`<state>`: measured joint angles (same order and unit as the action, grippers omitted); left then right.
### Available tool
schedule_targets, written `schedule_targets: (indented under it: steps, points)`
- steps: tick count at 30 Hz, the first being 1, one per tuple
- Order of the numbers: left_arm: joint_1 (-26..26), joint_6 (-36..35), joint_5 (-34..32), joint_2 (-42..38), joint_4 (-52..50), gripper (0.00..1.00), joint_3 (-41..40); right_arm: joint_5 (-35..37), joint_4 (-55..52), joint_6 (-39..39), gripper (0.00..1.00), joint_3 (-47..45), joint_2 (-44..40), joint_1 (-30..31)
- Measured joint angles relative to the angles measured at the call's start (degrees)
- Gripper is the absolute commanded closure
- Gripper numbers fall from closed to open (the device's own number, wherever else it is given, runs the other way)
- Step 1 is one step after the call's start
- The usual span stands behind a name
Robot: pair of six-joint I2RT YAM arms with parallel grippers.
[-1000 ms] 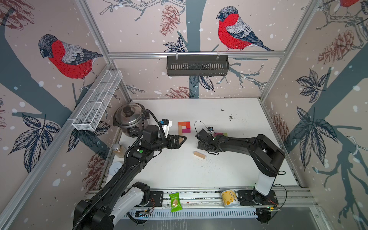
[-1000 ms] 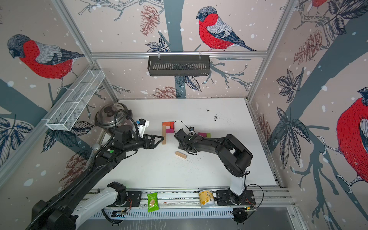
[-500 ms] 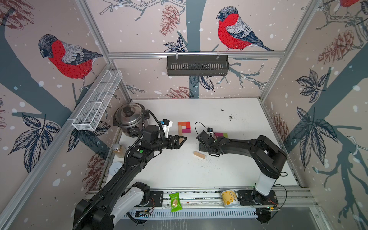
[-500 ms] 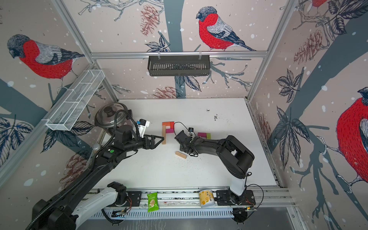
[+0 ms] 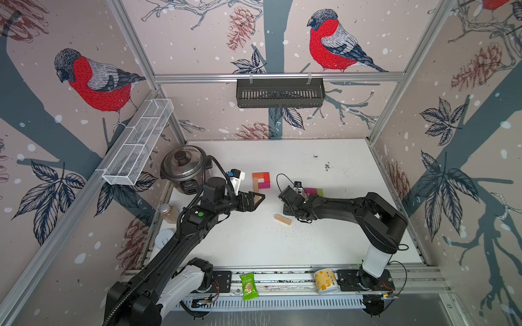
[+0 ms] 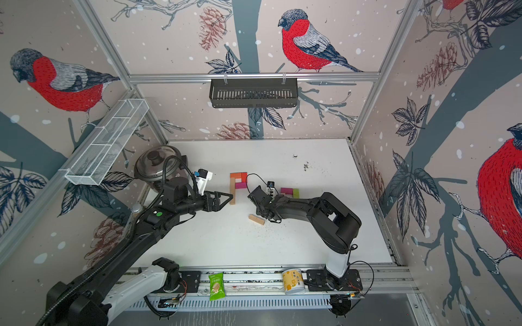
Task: Assemble the letter p with building blocks
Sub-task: Pick up the building block from the center of the board.
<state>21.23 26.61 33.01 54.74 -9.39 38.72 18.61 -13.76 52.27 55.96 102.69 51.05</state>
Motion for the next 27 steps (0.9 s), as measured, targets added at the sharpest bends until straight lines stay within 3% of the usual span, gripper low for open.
schedule_targets:
  steps: [7, 16, 22, 27]
  points:
    - [-0.02, 0.39, 0.02, -0.09, 0.17, 0.03, -0.24, -2.60, -3.15, -2.93, 0.48, 0.15, -3.76, 0.26]
    - [0.70, 1.95, -0.20, -1.40, 2.73, 0.03, -1.53, -1.11, -5.01, -8.41, 0.49, 1.27, -12.28, -1.01]
    - [8.22, 3.41, -4.48, -2.23, 5.70, 0.03, -2.51, -1.22, -4.59, -13.05, 0.49, -5.22, -20.35, -8.04]
    - [16.55, 4.42, -11.72, -0.57, 8.76, 0.03, -2.47, -1.95, -4.50, -16.65, 0.49, -9.16, -24.76, -14.60]
